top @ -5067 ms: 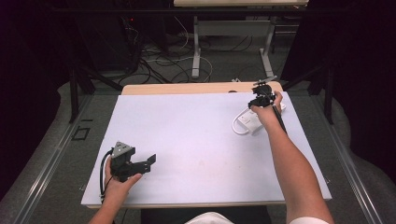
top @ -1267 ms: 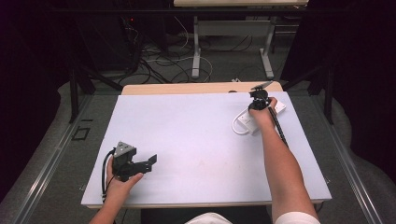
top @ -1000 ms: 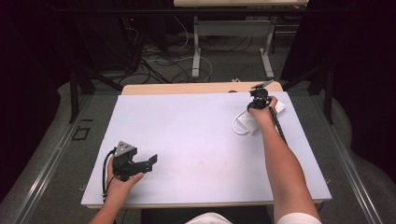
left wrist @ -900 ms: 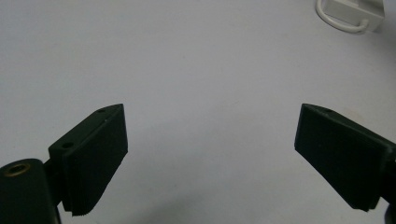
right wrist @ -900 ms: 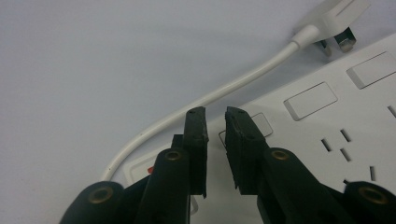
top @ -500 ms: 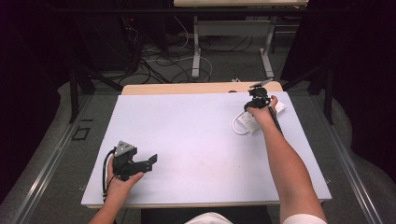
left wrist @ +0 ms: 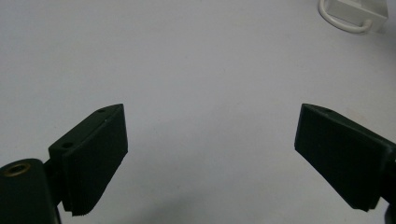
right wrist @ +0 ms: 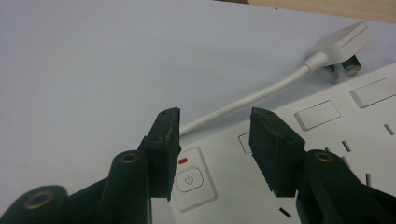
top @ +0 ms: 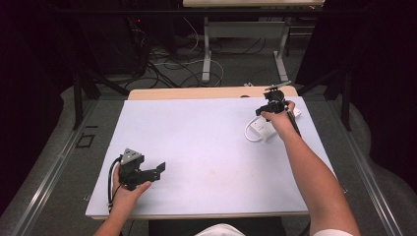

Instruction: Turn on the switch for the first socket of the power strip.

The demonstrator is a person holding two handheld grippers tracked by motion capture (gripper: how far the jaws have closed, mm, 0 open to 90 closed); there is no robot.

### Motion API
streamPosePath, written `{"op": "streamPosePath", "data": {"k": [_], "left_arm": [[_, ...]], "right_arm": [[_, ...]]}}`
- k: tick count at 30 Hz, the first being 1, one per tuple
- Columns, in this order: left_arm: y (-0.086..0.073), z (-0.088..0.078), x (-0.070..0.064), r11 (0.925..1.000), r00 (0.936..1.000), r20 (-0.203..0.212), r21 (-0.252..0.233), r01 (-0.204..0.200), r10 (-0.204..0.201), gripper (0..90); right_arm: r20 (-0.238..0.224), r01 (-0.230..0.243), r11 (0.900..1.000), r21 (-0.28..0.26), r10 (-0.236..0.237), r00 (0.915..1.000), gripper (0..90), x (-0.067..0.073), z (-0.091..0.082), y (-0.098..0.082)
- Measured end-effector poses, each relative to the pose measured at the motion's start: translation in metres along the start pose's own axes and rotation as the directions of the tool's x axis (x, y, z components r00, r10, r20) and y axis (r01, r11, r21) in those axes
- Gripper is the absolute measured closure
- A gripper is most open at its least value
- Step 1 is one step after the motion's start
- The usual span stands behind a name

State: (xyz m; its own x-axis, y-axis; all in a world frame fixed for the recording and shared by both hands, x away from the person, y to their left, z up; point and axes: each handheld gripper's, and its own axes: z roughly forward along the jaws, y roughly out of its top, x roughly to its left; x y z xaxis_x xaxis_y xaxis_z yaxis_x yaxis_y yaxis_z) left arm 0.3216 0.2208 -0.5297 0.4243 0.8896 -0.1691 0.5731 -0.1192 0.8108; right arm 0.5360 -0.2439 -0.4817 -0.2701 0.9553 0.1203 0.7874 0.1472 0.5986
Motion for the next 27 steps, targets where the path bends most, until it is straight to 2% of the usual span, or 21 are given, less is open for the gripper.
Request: {"op": "streamPosePath", "data": {"k": [4, 5, 7, 9, 11, 13, 14, 15, 18, 19, 22, 27], "left_arm": [[0.000, 0.000, 0.000, 1.0000, 1.0000, -0.003, 0.005, -0.002, 0.002, 9.5], [0.001, -0.001, 0.000, 0.9999, 1.0000, 0.001, 0.013, -0.006, 0.006, 9.4], [0.001, -0.001, 0.000, 0.9999, 1.0000, 0.001, 0.013, -0.005, 0.005, 9.4], [0.001, -0.001, 0.000, 0.9999, 1.0000, 0.001, 0.013, -0.004, 0.004, 9.4], [0.001, -0.001, 0.000, 0.9999, 1.0000, 0.001, 0.014, -0.007, 0.006, 9.4], [0.001, -0.001, 0.000, 0.9998, 1.0000, 0.001, 0.015, -0.009, 0.009, 9.5], [0.001, -0.001, -0.001, 0.9998, 1.0000, 0.001, 0.015, -0.009, 0.009, 9.4], [0.000, 0.000, -0.001, 0.9999, 1.0000, -0.001, 0.008, -0.008, 0.008, 9.4], [0.001, -0.001, -0.001, 0.9998, 0.9999, -0.002, 0.014, -0.016, 0.016, 9.4], [0.001, -0.001, -0.001, 0.9998, 0.9999, -0.002, 0.013, -0.016, 0.016, 9.4], [0.001, -0.001, -0.001, 0.9998, 0.9999, -0.001, 0.014, -0.014, 0.014, 9.4], [0.001, -0.001, -0.001, 0.9998, 0.9999, -0.002, 0.014, -0.016, 0.016, 9.4]], "right_arm": [[-0.017, 0.001, 1.000, -0.001, -0.001, 0.9998, 45.3, 0.003, -0.004, -0.002], [-0.016, 0.013, 1.000, 0.006, -0.013, 0.9998, 42.0, 0.005, -0.007, -0.003], [-0.018, 0.022, 1.000, 0.010, -0.022, 0.9996, 41.1, 0.006, -0.009, -0.004], [-0.027, 0.019, 1.000, 0.015, -0.018, 0.9995, 37.1, 0.011, -0.013, -0.006], [-0.026, 0.027, 1.000, 0.014, -0.027, 0.9993, 36.1, 0.012, -0.015, -0.007], [-0.043, 0.026, 1.000, 0.005, -0.026, 0.9987, 34.6, 0.017, -0.019, -0.008], [-0.045, 0.049, 0.999, -0.006, -0.049, 0.9978, 34.6, 0.018, -0.020, -0.008], [-0.055, 0.044, 0.999, -0.002, -0.044, 0.9975, 33.7, 0.022, -0.022, -0.009], [-0.069, 0.069, 0.997, -0.020, -0.070, 0.9951, 26.4, 0.033, -0.028, -0.012], [-0.069, 0.069, 0.997, -0.020, -0.070, 0.9951, 26.4, 0.033, -0.028, -0.012], [-0.099, 0.082, 0.997, -0.014, -0.083, 0.9916, 19.4, 0.046, -0.033, -0.017], [-0.099, 0.125, 0.992, -0.023, -0.126, 0.9870, 16.8, 0.058, -0.040, -0.025]]}}
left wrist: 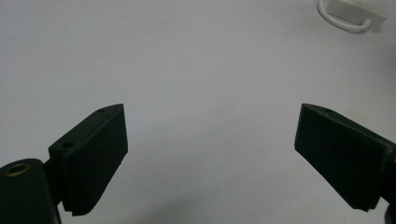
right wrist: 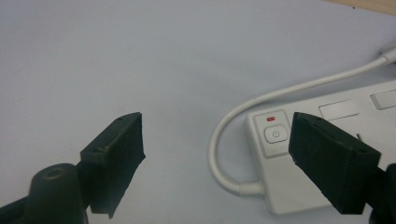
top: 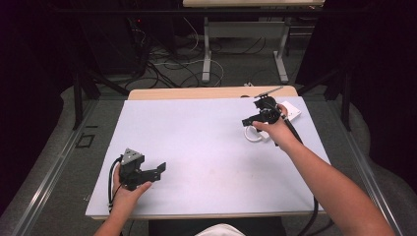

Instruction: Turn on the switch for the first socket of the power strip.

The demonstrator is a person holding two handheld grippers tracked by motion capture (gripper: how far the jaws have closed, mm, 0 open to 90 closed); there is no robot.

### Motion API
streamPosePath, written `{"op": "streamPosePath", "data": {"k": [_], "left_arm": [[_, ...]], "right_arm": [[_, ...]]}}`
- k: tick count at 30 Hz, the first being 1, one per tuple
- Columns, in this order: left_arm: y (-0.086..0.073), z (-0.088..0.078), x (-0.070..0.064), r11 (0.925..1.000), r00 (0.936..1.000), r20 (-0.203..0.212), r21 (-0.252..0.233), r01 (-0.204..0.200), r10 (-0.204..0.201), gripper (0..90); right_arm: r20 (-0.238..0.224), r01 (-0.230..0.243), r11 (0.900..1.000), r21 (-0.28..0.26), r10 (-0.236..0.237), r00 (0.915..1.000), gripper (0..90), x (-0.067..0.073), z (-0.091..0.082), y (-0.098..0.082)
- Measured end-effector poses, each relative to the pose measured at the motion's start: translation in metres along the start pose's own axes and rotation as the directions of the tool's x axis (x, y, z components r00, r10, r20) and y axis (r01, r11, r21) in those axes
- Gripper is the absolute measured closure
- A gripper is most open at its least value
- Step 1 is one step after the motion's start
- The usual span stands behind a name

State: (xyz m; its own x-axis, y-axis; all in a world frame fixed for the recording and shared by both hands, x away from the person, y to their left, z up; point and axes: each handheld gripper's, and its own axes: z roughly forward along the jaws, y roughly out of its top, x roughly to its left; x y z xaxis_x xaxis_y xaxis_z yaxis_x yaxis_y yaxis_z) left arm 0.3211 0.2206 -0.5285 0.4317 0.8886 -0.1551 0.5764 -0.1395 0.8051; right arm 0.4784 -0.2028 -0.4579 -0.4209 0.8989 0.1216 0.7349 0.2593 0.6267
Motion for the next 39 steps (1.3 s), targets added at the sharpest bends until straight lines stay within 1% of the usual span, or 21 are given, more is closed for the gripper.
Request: {"op": "streamPosePath", "data": {"k": [1, 2, 3, 4, 5, 7, 8, 9, 10, 11, 13, 14, 17, 21, 26, 28, 29, 30, 32, 34, 39], "left_arm": [[0.000, 0.000, 0.000, 1.0000, 1.0000, 0.000, 0.000, 0.000, 0.000, 9.4], [0.000, 0.000, 0.000, 1.0000, 1.0000, 0.000, 0.000, 0.000, 0.000, 9.4], [0.000, 0.000, 0.000, 1.0000, 1.0000, 0.000, -0.001, 0.000, 0.000, 9.4], [0.000, 0.000, -0.001, 1.0000, 1.0000, 0.001, -0.002, -0.001, 0.001, 9.4], [0.000, 0.000, -0.001, 1.0000, 1.0000, 0.001, -0.002, -0.003, 0.003, 9.4], [0.000, 0.001, -0.001, 1.0000, 1.0000, 0.000, -0.009, 0.001, -0.001, 9.4], [0.000, 0.001, -0.001, 1.0000, 1.0000, 0.000, -0.008, 0.000, 0.000, 9.4], [0.000, 0.001, -0.001, 1.0000, 1.0000, 0.001, -0.004, -0.001, 0.001, 9.4], [0.000, 0.000, -0.001, 1.0000, 1.0000, 0.001, 0.002, -0.004, 0.004, 9.4], [0.000, 0.001, -0.002, 1.0000, 1.0000, 0.004, 0.002, 0.007, -0.007, 9.4], [0.000, 0.001, -0.001, 1.0000, 1.0000, 0.003, 0.003, 0.005, -0.005, 9.4], [0.000, 0.001, -0.001, 1.0000, 1.0000, 0.001, 0.004, 0.000, 0.000, 9.4], [0.000, 0.001, -0.001, 1.0000, 1.0000, 0.000, 0.001, -0.002, 0.002, 9.4], [0.000, 0.001, -0.002, 1.0000, 1.0000, -0.001, 0.001, 0.000, 0.000, 9.5], [0.000, 0.001, -0.002, 1.0000, 1.0000, -0.003, 0.004, 0.001, -0.001, 9.4], [0.000, 0.001, -0.002, 1.0000, 1.0000, -0.003, 0.002, -0.002, 0.002, 9.4], [0.000, 0.001, -0.002, 1.0000, 1.0000, -0.003, 0.002, -0.001, 0.001, 9.4], [0.000, 0.001, -0.002, 1.0000, 1.0000, -0.003, 0.002, -0.001, 0.001, 9.4], [0.000, 0.002, -0.002, 1.0000, 1.0000, -0.003, 0.002, -0.001, 0.001, 9.4], [0.000, 0.001, -0.002, 1.0000, 1.0000, -0.004, 0.005, 0.000, 0.000, 9.4], [-0.001, 0.002, -0.002, 1.0000, 1.0000, -0.005, 0.004, -0.001, 0.001, 9.4]], "right_arm": [[0.001, 0.024, 1.000, 0.006, -0.024, 0.9997, 15.8, 0.005, -0.003, -0.003], [0.001, 0.024, 1.000, 0.006, -0.024, 0.9997, 15.8, 0.005, -0.003, -0.003], [0.013, 0.038, 0.999, -0.001, -0.038, 0.9992, 15.1, 0.010, -0.006, -0.007], [0.010, 0.054, 0.999, -0.006, -0.054, 0.9985, 14.9, 0.011, -0.008, -0.009], [0.010, 0.054, 0.999, -0.006, -0.054, 0.9985, 14.9, 0.011, -0.008, -0.009], [0.012, 0.077, 0.997, -0.010, -0.077, 0.9970, 14.2, 0.014, -0.010, -0.014], [0.010, 0.080, 0.997, -0.013, -0.080, 0.9967, 13.8, 0.016, -0.011, -0.016], [0.011, 0.095, 0.995, -0.004, -0.095, 0.9954, 13.2, 0.017, -0.014, -0.018], [0.003, 0.094, 0.995, -0.015, -0.094, 0.9956, 12.1, 0.019, -0.014, -0.021], [-0.006, 0.102, 0.994, -0.024, -0.102, 0.9947, 9.1, 0.020, -0.016, -0.026], [-0.010, 0.102, 0.995, -0.023, -0.102, 0.9947, 7.8, 0.021, -0.017, -0.028], [-0.010, 0.113, 0.993, -0.020, -0.113, 0.9935, 6.6, 0.021, -0.018, -0.030], [-0.024, 0.122, 0.992, -0.025, -0.123, 0.9921, 4.3, 0.021, -0.021, -0.038], [-0.027, 0.121, 0.992, -0.034, -0.122, 0.9921, 0.8, 0.020, -0.024, -0.048], [-0.032, 0.108, 0.993, -0.057, -0.109, 0.9935, 0.0, 0.017, -0.030, -0.059], [-0.033, 0.115, 0.991, -0.070, -0.118, 0.9925, 0.0, 0.016, -0.032, -0.064], [-0.035, 0.106, 0.992, -0.072, -0.108, 0.9935, 0.0, 0.016, -0.033, -0.066], [-0.031, 0.113, 0.991, -0.074, -0.116, 0.9928, 0.0, 0.015, -0.034, -0.068], [-0.030, 0.113, 0.990, -0.086, -0.116, 0.9928, 0.0, 0.015, -0.036, -0.073], [-0.027, 0.109, 0.990, -0.094, -0.112, 0.9933, 0.0, 0.015, -0.038, -0.079], [-0.039, 0.089, 0.991, -0.104, -0.093, 0.9948, 0.0, 0.013, -0.041, -0.094]]}}
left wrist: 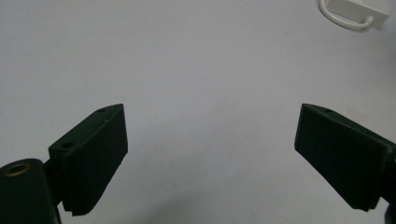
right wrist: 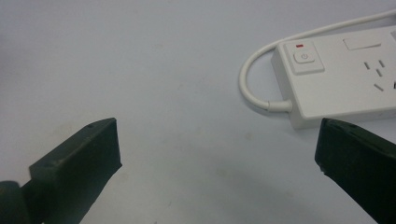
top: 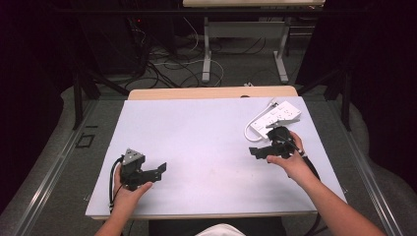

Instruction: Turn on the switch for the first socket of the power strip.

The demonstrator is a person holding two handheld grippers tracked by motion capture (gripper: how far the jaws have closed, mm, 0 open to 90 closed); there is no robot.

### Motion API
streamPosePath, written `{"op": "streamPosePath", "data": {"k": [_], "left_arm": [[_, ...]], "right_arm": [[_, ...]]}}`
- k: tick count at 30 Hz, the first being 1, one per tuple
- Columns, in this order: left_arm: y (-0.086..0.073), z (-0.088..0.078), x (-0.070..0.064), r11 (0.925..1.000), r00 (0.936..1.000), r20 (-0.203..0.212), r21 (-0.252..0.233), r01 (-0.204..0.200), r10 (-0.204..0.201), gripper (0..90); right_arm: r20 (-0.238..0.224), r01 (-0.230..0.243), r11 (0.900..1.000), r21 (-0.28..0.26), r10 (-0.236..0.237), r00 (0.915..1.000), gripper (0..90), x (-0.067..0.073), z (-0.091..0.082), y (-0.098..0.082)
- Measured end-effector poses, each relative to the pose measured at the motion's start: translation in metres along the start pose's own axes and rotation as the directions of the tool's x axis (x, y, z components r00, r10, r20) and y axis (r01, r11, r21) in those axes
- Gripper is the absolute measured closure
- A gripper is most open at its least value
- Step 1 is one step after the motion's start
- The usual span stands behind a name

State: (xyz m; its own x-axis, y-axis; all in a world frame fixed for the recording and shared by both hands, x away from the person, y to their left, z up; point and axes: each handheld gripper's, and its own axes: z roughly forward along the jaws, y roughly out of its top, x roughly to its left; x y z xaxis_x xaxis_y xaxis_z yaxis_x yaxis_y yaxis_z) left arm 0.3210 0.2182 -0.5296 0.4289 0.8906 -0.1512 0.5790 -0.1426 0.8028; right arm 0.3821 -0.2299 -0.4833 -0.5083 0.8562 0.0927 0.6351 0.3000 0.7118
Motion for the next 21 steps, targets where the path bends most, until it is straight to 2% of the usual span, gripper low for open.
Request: {"op": "streamPosePath", "data": {"k": [6, 11, 14, 21], "left_arm": [[0.000, 0.001, -0.001, 1.0000, 1.0000, 0.003, -0.004, 0.006, -0.006, 9.5], [-0.001, 0.002, -0.001, 1.0000, 1.0000, -0.003, -0.009, 0.000, 0.000, 9.4], [-0.001, 0.001, -0.001, 1.0000, 1.0000, -0.001, 0.000, 0.008, -0.008, 9.4], [-0.001, 0.002, -0.001, 1.0000, 1.0000, -0.003, 0.004, 0.001, -0.001, 9.4]], "right_arm": [[-0.014, -0.022, 0.999, -0.023, 0.021, 0.9997, 0.0, -0.001, -0.007, -0.019], [-0.006, -0.030, 0.998, -0.050, 0.030, 0.9995, 0.0, -0.001, -0.015, -0.035], [-0.002, -0.030, 0.998, -0.058, 0.030, 0.9996, 0.0, -0.001, -0.017, -0.040], [-0.012, -0.062, 0.995, -0.077, 0.062, 0.9980, 0.0, -0.003, -0.021, -0.057]]}}
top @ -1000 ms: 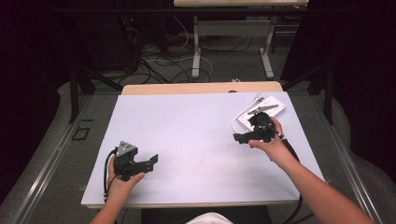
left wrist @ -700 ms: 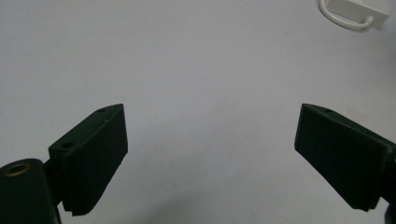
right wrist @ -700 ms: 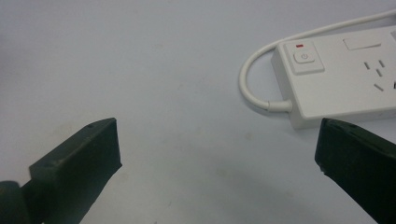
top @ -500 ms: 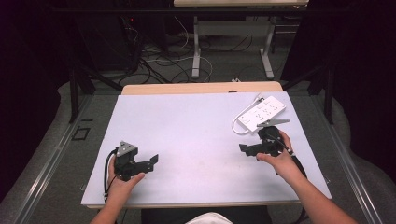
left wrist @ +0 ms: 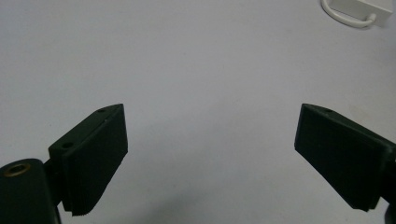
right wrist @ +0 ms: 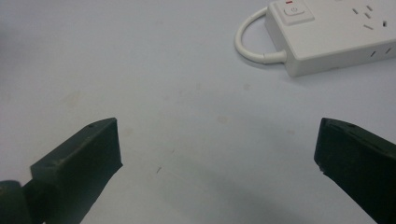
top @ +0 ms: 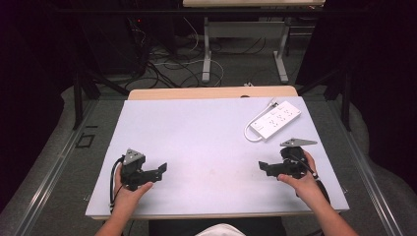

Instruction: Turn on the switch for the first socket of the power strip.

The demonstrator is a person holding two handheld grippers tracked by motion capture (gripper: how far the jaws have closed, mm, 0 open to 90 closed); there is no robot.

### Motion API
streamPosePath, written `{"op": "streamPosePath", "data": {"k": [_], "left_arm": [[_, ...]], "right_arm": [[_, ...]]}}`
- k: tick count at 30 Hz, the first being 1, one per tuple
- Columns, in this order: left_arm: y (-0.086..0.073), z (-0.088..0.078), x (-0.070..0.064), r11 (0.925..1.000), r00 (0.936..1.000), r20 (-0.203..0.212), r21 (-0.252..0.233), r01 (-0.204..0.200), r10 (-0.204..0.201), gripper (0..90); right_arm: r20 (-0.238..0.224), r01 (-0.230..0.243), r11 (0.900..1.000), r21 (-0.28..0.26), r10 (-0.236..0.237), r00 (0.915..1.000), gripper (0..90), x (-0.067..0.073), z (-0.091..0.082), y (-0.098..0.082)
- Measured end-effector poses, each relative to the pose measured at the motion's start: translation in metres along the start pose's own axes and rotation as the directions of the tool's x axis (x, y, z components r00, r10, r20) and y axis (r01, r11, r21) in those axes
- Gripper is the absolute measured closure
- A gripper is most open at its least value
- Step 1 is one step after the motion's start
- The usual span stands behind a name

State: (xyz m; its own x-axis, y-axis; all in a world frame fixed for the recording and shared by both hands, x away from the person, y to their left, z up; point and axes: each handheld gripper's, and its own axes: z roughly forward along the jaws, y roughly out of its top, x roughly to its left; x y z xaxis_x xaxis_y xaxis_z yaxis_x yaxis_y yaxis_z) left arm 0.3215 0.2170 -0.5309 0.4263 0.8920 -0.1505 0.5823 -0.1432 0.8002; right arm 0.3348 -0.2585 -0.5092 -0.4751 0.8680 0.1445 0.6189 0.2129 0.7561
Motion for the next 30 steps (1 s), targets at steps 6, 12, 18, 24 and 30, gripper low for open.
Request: {"op": "streamPosePath", "data": {"k": [6, 12, 18, 24, 30], "left_arm": [[0.000, 0.000, 0.000, 1.0000, 1.0000, 0.000, 0.002, 0.000, 0.000, 9.4], [0.000, 0.001, -0.001, 1.0000, 1.0000, 0.001, -0.006, 0.001, -0.001, 9.5], [0.000, 0.000, 0.000, 1.0000, 1.0000, 0.005, 0.009, -0.004, 0.004, 9.4], [0.001, 0.000, -0.001, 0.9999, 0.9999, 0.007, 0.010, -0.008, 0.008, 9.5], [0.000, 0.001, -0.001, 1.0000, 0.9999, 0.008, 0.006, -0.007, 0.007, 9.4]], "right_arm": [[0.021, -0.005, 1.000, -0.026, 0.006, 0.9998, 0.0, -0.003, -0.001, -0.014], [0.040, -0.013, 0.999, -0.046, 0.015, 0.9991, 0.3, -0.009, 0.001, -0.024], [0.053, -0.034, 0.998, -0.054, 0.037, 0.9979, 0.5, -0.016, 0.003, -0.032], [0.071, -0.044, 0.999, -0.031, 0.047, 0.9964, 1.0, -0.027, 0.012, -0.039], [0.080, -0.068, 0.997, -0.022, 0.069, 0.9944, 1.8, -0.031, 0.016, -0.041]]}}
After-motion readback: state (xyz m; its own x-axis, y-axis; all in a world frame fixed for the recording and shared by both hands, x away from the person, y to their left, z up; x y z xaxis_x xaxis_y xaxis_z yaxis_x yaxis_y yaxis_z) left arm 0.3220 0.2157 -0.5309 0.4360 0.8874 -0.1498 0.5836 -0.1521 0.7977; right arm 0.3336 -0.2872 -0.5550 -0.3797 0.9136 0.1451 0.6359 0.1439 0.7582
